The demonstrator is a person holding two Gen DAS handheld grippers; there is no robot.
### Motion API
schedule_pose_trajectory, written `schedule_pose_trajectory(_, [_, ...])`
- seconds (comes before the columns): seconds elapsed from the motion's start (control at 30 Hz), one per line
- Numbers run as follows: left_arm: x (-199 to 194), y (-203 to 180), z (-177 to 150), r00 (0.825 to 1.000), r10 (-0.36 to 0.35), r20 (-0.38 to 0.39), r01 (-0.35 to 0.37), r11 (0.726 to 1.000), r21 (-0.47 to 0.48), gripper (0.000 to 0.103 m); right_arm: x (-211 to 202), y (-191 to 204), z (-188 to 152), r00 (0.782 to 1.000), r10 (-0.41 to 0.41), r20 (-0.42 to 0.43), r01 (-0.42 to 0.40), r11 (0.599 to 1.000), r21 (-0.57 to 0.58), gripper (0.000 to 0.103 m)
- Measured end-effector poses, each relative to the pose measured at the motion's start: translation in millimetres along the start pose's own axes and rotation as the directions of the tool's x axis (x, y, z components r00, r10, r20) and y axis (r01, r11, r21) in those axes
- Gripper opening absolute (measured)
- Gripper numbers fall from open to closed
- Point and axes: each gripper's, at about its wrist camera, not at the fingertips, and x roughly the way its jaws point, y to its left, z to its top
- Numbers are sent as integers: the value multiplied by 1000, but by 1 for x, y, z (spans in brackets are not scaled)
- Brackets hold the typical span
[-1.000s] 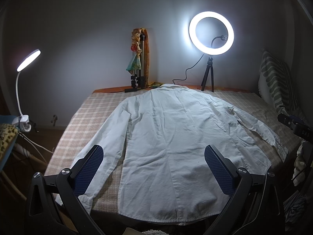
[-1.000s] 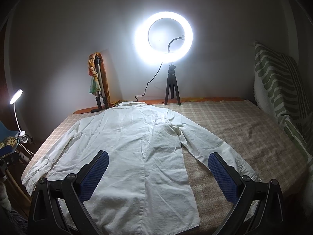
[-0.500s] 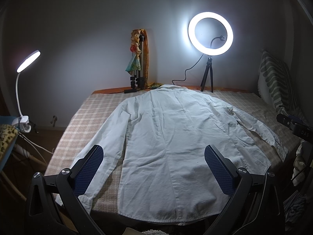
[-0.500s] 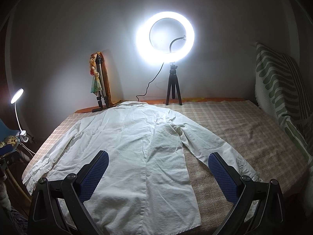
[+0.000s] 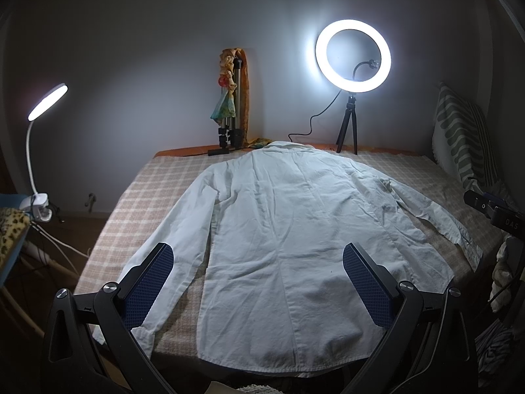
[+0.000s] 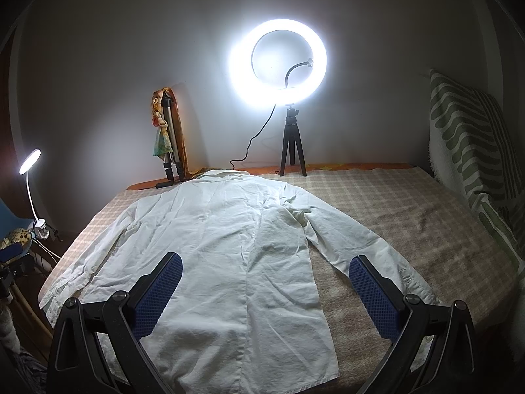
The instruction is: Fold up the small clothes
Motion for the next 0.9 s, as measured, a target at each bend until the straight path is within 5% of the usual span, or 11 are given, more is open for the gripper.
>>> schedule_pose_trajectory(0.9, [-2,-2,2,1000,11,7,-11,1000,8,102,0,3,0,1000,-4,5,4,1000,1,103])
